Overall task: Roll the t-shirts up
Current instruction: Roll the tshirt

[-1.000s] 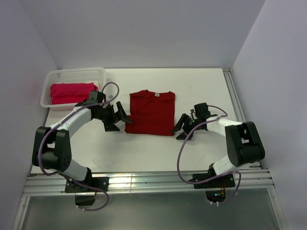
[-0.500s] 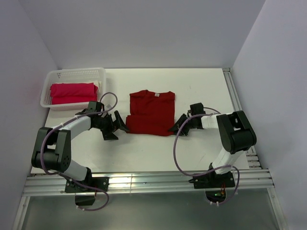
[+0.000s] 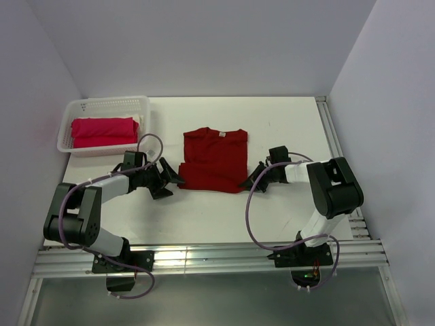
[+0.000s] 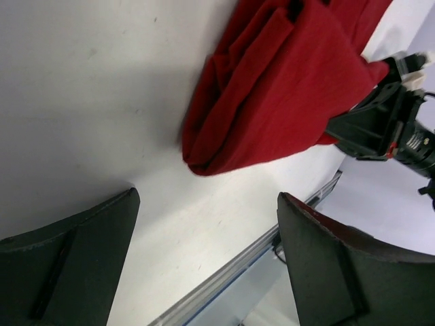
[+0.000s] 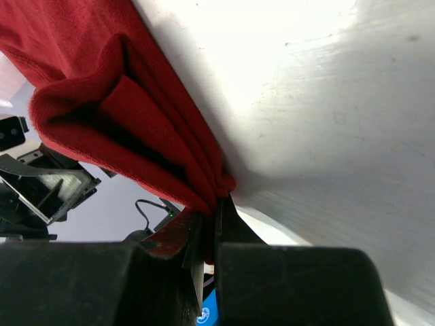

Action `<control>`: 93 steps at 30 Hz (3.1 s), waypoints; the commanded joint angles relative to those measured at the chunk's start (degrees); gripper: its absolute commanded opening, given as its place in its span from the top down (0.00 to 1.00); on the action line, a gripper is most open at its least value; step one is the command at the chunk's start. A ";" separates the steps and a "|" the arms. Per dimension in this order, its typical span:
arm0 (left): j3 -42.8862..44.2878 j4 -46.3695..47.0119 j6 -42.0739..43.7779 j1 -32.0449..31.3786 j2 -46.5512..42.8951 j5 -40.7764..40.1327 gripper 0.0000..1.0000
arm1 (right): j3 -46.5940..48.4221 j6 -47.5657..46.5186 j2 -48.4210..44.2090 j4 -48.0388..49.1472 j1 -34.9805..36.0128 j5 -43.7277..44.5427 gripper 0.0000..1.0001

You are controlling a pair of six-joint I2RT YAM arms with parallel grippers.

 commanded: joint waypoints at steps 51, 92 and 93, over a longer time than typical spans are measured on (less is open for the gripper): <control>-5.44 -1.42 1.83 -11.84 -0.18 -11.16 0.80 | -7.15 -10.44 -7.47 -2.30 0.01 1.78 0.78; -6.05 -7.46 -2.91 -11.49 -0.79 -9.76 1.00 | -6.18 -7.63 -9.22 -20.93 -2.10 -1.82 1.00; -6.22 -8.36 -3.43 -11.49 -1.31 -9.15 1.00 | -6.88 -6.84 -9.49 -22.24 -2.10 -1.91 1.00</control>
